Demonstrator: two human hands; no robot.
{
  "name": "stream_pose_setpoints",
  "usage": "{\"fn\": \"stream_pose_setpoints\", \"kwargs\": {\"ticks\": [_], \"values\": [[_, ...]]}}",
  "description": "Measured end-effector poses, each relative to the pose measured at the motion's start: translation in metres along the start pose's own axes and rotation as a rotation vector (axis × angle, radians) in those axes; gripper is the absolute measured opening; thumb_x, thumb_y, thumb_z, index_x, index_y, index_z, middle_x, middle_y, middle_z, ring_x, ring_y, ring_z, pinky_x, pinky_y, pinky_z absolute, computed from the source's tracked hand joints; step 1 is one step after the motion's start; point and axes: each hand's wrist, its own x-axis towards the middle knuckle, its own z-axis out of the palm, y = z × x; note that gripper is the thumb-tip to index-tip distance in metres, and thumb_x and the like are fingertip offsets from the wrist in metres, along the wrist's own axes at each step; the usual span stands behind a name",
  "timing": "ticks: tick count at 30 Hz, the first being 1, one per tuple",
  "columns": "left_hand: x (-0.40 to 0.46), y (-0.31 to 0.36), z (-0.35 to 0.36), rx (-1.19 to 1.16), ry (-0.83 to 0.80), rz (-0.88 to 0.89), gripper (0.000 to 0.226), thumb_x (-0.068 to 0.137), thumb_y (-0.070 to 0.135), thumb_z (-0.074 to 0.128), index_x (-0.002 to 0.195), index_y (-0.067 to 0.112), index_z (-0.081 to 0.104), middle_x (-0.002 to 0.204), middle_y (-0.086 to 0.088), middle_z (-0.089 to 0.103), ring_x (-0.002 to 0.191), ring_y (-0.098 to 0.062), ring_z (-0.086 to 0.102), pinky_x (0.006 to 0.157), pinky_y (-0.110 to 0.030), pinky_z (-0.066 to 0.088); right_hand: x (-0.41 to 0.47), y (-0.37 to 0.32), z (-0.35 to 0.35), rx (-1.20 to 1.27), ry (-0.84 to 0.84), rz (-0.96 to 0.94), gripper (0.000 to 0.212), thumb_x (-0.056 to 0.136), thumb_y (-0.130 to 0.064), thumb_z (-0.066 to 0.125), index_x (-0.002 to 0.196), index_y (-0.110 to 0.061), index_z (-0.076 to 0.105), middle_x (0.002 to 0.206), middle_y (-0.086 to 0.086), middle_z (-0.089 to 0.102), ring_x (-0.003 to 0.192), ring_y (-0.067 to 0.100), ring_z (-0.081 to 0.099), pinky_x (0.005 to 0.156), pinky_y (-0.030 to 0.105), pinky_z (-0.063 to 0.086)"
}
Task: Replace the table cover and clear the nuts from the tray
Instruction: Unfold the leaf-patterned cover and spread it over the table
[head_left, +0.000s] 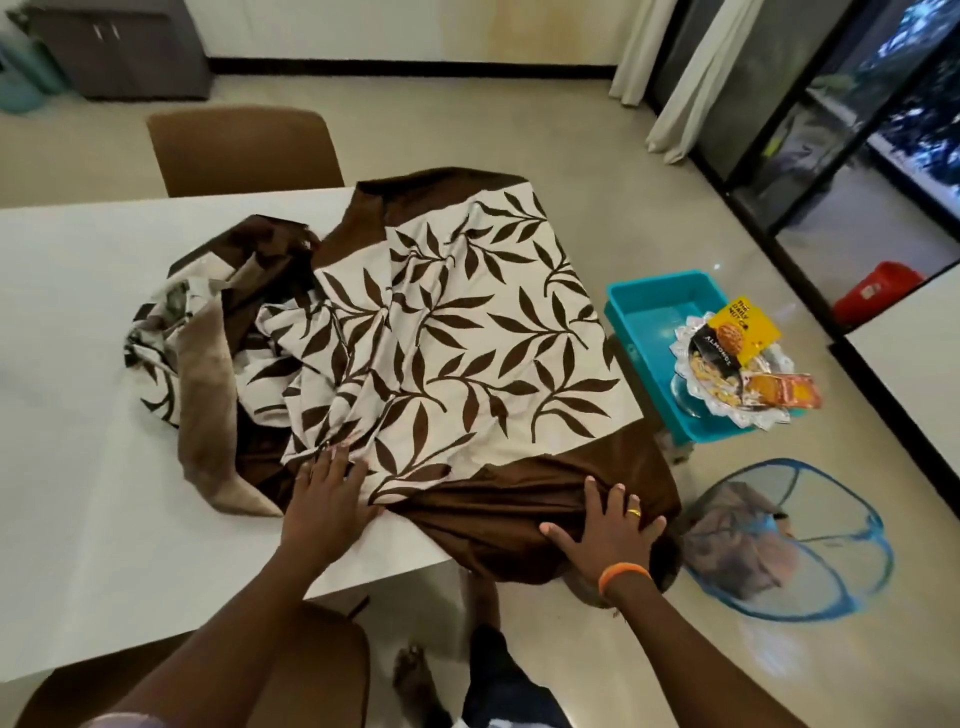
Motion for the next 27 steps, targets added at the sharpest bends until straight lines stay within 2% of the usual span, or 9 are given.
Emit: {"fn": "stream_pose_setpoints", "kwargs": {"ticks": [6, 10, 12, 15, 19, 21, 23, 25, 27], "values": [[-0.017, -0.012, -0.022, -0.142, 0.034, 0.038, 0.05, 0.081, 0.024, 0.068, 0.129, 0.014, 0.055, 0.13, -0.012, 0.055, 0.118, -0.031, 0.054, 0.091, -0.043, 0.051, -0.014, -0.012, -0.019, -0.054, 0.102, 0.058, 0.093, 0.073, -0.089, 0.018, 0.133, -0.022, 0.043, 0.134, 0.007, 0.055, 0.124, 0.036, 0.051, 0.105, 0.072, 0.013], [-0.025, -0.035, -0.032, -0.309, 0.287, -0.226, 0.038, 0.077, 0.007, 0.065, 0.115, 0.007, 0.062, 0.114, -0.016, 0.059, 0.101, -0.035, 0.055, 0.081, -0.045, 0.049, -0.011, -0.053, -0.037, -0.102, 0.207, 0.006, 0.069, 0.086, -0.074, 0.028, 0.122, -0.022, 0.054, 0.12, 0.004, 0.064, 0.113, 0.027, 0.058, 0.102, 0.061, 0.032], [-0.023, -0.05, -0.036, -0.394, 0.327, -0.48, 0.046, 0.08, 0.014, 0.068, 0.123, 0.005, 0.055, 0.123, -0.019, 0.052, 0.11, -0.038, 0.05, 0.087, -0.048, 0.045, -0.008, -0.083, -0.037, -0.085, 0.245, -0.109, 0.056, 0.09, -0.066, 0.032, 0.114, -0.024, 0.058, 0.113, -0.001, 0.065, 0.106, 0.023, 0.06, 0.097, 0.054, 0.037], [-0.01, -0.073, -0.044, -0.63, 0.237, -0.827, 0.084, 0.082, 0.035, 0.073, 0.144, 0.003, 0.028, 0.146, -0.023, 0.032, 0.13, -0.044, 0.036, 0.098, -0.056, 0.041, -0.001, -0.138, -0.033, 0.077, 0.249, -0.329, 0.04, 0.092, -0.056, 0.042, 0.108, -0.025, 0.06, 0.106, -0.003, 0.065, 0.1, 0.02, 0.061, 0.092, 0.046, 0.042], [0.013, -0.105, -0.05, -0.68, 0.198, -0.979, 0.098, 0.083, 0.034, 0.073, 0.154, 0.012, 0.009, 0.153, -0.023, 0.021, 0.13, -0.046, 0.039, 0.1, -0.054, 0.042, 0.006, -0.215, -0.023, 0.236, 0.25, -0.642, 0.025, 0.089, -0.045, 0.053, 0.088, -0.021, 0.06, 0.087, -0.001, 0.066, 0.082, 0.022, 0.063, 0.076, 0.039, 0.049], [0.017, -0.123, -0.049, -0.672, 0.173, -0.961, 0.071, 0.089, 0.027, 0.067, 0.147, 0.01, 0.03, 0.141, -0.025, 0.041, 0.119, -0.045, 0.051, 0.093, -0.047, 0.045, 0.003, -0.245, -0.021, 0.371, 0.207, -0.746, 0.021, 0.089, -0.038, 0.055, 0.083, -0.018, 0.061, 0.081, 0.0, 0.065, 0.075, 0.021, 0.061, 0.069, 0.038, 0.05], [0.015, -0.14, -0.05, -0.631, 0.232, -0.924, 0.029, 0.091, 0.016, 0.056, 0.116, 0.001, 0.058, 0.114, -0.025, 0.062, 0.106, -0.044, 0.059, 0.082, -0.042, 0.046, -0.006, -0.273, -0.025, 0.516, 0.145, -0.797, 0.021, 0.091, -0.033, 0.055, 0.082, -0.016, 0.062, 0.077, 0.001, 0.064, 0.072, 0.018, 0.058, 0.068, 0.037, 0.05], [0.004, -0.148, -0.056, -0.685, 0.334, -0.943, 0.021, 0.091, 0.009, 0.047, 0.1, 0.0, 0.064, 0.101, -0.022, 0.067, 0.097, -0.042, 0.061, 0.076, -0.038, 0.044, -0.021, -0.3, -0.034, 0.693, 0.064, -0.778, 0.022, 0.091, -0.033, 0.058, 0.077, -0.016, 0.06, 0.072, -0.001, 0.061, 0.068, 0.014, 0.055, 0.064, 0.031, 0.047], [-0.016, -0.146, -0.069, -0.8, 0.434, -0.937, 0.024, 0.093, 0.011, 0.044, 0.099, 0.004, 0.066, 0.097, -0.016, 0.069, 0.092, -0.036, 0.062, 0.076, -0.037, 0.045, -0.042, -0.328, -0.046, 0.846, -0.033, -0.732, 0.025, 0.09, -0.036, 0.061, 0.074, -0.018, 0.057, 0.067, -0.005, 0.057, 0.064, 0.009, 0.053, 0.061, 0.024, 0.041]]}}
